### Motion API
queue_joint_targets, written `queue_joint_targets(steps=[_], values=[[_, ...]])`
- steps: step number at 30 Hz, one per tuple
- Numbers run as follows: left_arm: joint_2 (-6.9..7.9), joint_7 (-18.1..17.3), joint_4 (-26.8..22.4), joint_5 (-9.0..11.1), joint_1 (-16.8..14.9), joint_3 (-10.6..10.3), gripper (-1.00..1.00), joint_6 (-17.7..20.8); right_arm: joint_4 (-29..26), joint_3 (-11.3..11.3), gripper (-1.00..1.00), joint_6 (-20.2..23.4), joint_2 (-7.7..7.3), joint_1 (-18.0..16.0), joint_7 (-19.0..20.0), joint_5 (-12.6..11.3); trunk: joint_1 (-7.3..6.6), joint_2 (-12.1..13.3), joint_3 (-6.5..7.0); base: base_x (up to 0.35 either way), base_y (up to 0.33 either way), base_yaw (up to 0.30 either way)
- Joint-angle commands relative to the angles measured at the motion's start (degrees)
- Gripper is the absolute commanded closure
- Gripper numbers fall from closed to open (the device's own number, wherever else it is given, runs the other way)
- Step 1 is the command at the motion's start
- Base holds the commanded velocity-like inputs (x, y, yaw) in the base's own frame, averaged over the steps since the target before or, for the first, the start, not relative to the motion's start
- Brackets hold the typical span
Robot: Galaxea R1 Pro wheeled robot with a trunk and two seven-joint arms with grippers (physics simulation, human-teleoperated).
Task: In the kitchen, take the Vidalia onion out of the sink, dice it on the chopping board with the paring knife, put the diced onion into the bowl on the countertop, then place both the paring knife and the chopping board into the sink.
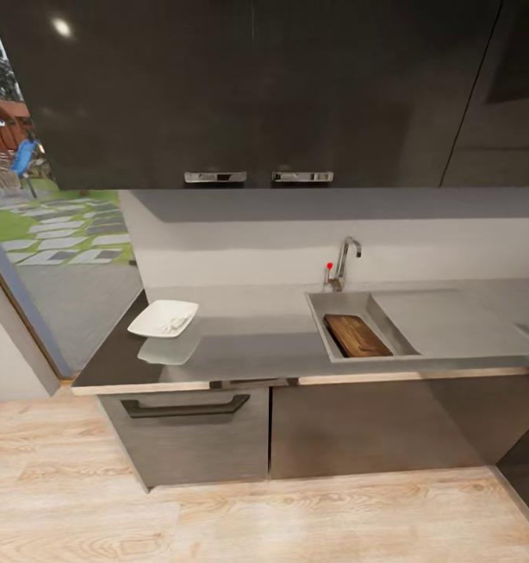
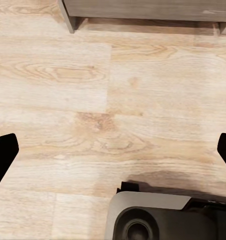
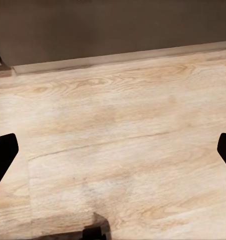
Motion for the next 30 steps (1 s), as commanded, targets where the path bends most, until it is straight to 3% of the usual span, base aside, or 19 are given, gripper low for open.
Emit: queue_joint_targets(steps=[1, 30], values=[[0.04, 0.3, 0.0, 0.4, 0.0, -0.5, -1.00, -0.2, 0.0, -0.2, -1.00, -0.2, 0.02, 0.0, 0.2, -0.2, 0.03, -0.1, -0.03, 0.000, 0.000, 0.000], [0.12, 0.3, 0.1, 0.4, 0.0, -0.4, -1.00, -0.2, 0.0, -0.2, -1.00, -0.2, 0.02, 0.0, 0.2, -0.2, 0.03, -0.1, 2.60, 0.000, 0.000, 0.000]])
